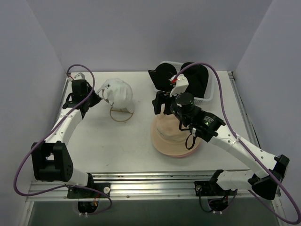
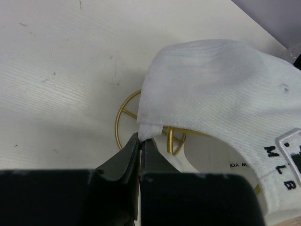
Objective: Stack the hats
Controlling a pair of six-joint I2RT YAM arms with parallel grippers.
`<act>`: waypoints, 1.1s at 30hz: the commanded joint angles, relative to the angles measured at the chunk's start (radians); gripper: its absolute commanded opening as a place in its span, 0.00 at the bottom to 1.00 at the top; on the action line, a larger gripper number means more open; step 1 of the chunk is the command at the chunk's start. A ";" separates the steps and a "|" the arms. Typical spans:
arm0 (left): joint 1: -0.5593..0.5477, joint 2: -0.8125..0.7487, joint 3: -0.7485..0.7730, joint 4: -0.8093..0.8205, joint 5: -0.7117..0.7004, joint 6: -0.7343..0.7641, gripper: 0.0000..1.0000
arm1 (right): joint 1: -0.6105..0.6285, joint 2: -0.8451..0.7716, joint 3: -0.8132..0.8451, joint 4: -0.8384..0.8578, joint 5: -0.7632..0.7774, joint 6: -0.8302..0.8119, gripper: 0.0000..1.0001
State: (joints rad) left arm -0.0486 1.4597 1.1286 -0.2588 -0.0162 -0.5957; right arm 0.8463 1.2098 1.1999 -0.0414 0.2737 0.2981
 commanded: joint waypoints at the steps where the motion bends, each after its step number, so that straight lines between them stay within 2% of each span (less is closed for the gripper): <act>1: 0.015 0.028 0.033 -0.033 -0.042 0.022 0.02 | 0.010 0.013 0.015 0.018 0.012 -0.017 0.73; 11: 0.024 0.097 -0.001 0.032 -0.039 0.005 0.02 | 0.010 0.008 0.009 0.012 0.025 -0.024 0.73; 16: 0.036 0.074 -0.007 0.027 -0.042 0.005 0.03 | 0.011 0.010 0.010 0.009 0.024 -0.020 0.73; 18: 0.044 0.045 -0.004 0.023 -0.042 0.001 0.15 | 0.010 0.008 0.010 0.009 0.025 -0.022 0.73; 21: 0.044 0.004 0.023 -0.003 -0.039 -0.007 0.41 | 0.011 0.008 0.010 0.009 0.025 -0.024 0.73; 24: 0.044 -0.048 0.033 -0.033 -0.051 -0.013 0.55 | 0.011 0.008 0.016 0.002 0.028 -0.024 0.73; 26: 0.073 -0.099 0.020 -0.040 -0.060 -0.016 0.59 | 0.011 0.005 0.020 -0.003 0.030 -0.025 0.73; 33: 0.067 -0.269 -0.079 0.004 0.016 -0.015 0.64 | 0.013 -0.006 0.013 -0.003 0.021 -0.024 0.73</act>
State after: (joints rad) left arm 0.0204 1.2636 1.0840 -0.2878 -0.0425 -0.6060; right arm 0.8501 1.2182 1.2003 -0.0513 0.2745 0.2859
